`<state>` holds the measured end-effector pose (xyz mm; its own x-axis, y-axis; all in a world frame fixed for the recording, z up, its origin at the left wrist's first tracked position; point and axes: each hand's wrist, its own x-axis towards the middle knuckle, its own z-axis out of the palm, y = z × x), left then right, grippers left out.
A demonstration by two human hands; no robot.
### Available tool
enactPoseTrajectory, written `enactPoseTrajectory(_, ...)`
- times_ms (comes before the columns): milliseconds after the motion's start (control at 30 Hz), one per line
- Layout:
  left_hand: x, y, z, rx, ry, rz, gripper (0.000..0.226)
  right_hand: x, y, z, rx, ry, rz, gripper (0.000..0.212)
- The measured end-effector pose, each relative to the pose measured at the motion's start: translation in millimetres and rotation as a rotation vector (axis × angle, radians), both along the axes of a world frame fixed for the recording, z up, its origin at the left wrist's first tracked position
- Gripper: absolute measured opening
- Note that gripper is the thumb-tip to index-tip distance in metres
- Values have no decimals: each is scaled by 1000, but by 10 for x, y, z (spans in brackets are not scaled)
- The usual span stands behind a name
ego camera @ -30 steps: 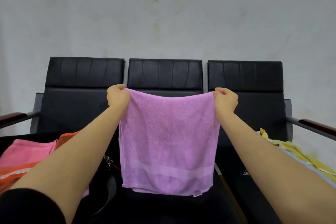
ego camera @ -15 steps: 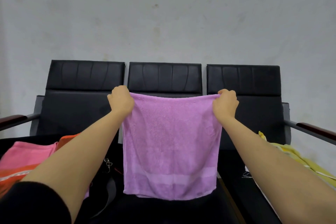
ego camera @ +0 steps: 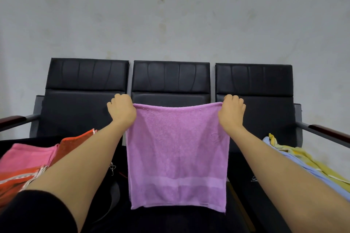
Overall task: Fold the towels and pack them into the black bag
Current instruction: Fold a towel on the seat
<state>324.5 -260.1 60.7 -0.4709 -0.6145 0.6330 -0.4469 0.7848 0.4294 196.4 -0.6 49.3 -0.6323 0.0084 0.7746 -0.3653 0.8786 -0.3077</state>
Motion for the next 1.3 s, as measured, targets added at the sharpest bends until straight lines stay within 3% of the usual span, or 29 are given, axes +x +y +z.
enactPoseTrajectory(200,12,27,49,0,11,-74,32,-19,25,33,121,-4,-61,16)
enactPoseTrajectory(367,-29,5,54,-13,23,-118,16,-28,46,22,115,-8,-39,13)
enactPoseTrajectory(633,-85,-53,-54,-65,-67,-63,11,-41,63,-60,-17,-41,57,15)
enactPoseTrajectory(700,-103,-56,-81,-54,-104,-50,6,-43,59,-71,-112,-95,117,17)
enactPoseTrajectory(933,-251,-27,-357,47,-340,-69,26,-153,16,-302,-285,-397,192,25)
enactPoseTrajectory(1067,-386,-105,-614,257,-295,-154,31,-327,48,-542,-343,-459,232,28)
enactPoseTrajectory(1200,-580,-70,-968,693,-44,-390,56,-480,21,-799,-457,-511,318,36)
enactPoseTrajectory(1300,-717,-8,-1157,978,73,-441,51,-567,-38,-939,-584,-601,328,35)
